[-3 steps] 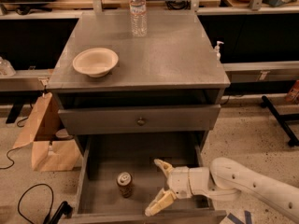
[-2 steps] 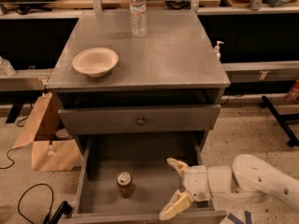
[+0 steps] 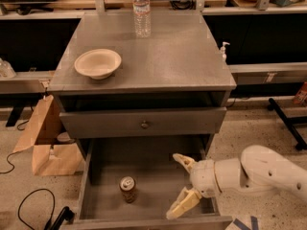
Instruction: Place orange can into middle drawer
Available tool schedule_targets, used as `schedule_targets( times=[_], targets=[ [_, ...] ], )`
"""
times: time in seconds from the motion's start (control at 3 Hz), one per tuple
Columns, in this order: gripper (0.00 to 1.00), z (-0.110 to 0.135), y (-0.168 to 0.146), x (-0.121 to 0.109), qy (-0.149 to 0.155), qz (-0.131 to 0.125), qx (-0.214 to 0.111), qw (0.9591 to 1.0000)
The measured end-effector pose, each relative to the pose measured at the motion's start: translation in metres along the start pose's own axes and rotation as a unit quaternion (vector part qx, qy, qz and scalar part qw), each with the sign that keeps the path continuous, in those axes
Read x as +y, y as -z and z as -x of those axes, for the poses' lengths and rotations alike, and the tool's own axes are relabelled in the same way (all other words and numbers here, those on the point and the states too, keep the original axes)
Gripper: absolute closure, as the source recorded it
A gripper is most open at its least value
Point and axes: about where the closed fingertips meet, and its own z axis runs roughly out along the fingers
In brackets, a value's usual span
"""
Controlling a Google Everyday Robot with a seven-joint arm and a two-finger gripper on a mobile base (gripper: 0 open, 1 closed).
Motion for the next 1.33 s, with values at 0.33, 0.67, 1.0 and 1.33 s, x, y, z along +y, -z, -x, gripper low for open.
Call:
schedule_targets(
  times=[0.33,0.67,1.0,1.33],
  targets=[
    [0.00,0.032,0.030,-0.014,0.040,0.019,0.075,0.9962],
    [0.00,0.096,0.096,-0.023,0.098,0.021,0.219,0.9704],
    [0.00,0.142,0.161,0.003,0.110,-0.029,0.354,0.9283],
    [0.00,0.175,0.225,0.012,0.117,-0.137,0.399,0.8990]
  ],
)
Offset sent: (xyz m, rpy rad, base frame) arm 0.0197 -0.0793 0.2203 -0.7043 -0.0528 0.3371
